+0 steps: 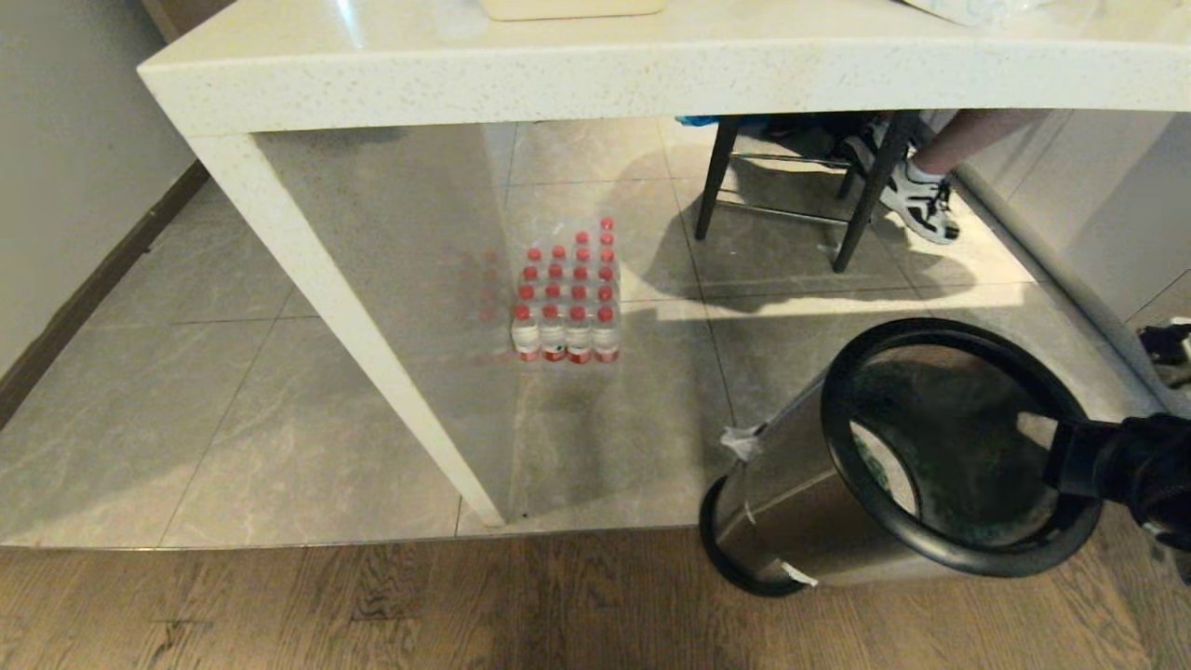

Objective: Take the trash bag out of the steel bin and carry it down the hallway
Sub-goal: Place the outer trash can on the ground

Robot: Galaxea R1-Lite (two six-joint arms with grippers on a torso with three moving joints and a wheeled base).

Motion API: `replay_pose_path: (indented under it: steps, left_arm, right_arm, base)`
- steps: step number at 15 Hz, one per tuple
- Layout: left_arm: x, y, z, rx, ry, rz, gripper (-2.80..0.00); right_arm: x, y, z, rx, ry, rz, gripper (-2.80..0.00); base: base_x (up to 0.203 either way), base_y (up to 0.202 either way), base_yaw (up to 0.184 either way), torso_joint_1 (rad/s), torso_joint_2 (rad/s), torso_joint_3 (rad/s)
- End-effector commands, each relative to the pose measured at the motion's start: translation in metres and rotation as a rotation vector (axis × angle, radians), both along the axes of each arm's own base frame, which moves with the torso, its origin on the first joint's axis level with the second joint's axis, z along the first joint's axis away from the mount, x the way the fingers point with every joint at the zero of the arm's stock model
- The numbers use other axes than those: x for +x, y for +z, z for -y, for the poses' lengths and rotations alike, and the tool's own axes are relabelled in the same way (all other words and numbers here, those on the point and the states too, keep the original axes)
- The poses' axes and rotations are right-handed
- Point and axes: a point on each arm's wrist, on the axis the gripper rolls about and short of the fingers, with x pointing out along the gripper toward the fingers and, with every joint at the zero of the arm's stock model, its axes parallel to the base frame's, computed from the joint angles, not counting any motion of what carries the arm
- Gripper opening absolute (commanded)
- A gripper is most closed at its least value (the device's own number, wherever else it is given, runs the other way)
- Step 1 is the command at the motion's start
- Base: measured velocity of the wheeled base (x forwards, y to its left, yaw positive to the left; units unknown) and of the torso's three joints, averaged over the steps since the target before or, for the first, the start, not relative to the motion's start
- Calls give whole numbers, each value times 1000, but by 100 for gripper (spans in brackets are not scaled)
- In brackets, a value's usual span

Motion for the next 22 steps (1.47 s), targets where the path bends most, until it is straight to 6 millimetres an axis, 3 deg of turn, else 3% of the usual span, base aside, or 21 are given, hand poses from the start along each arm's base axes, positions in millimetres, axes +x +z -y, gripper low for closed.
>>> replay_pose_path:
  steps: [1, 4, 10, 16, 22]
  left_arm:
    - [0, 0, 0, 0, 0, 0, -280]
    - [0, 0, 0, 0, 0, 0, -280]
    - [0, 0, 0, 0, 0, 0, -280]
    - [0, 0, 0, 0, 0, 0, -280]
    - [0, 0, 0, -1, 0, 0, -280]
  right_arm:
    - [-32, 20, 2, 6, -2, 94, -280]
    - [-67, 21, 4, 3, -19, 58, -280]
    - [-74, 21, 20, -14, -319, 36, -280]
    - [-37, 13, 47, 191, -619, -52, -280]
    - [15, -3, 129, 278, -942, -121, -280]
  base:
    - [0, 0, 0, 0, 0, 0]
    - [0, 0, 0, 0, 0, 0]
    - [0, 0, 0, 0, 0, 0]
    - [0, 0, 0, 0, 0, 0]
    - [0, 0, 0, 0, 0, 0]
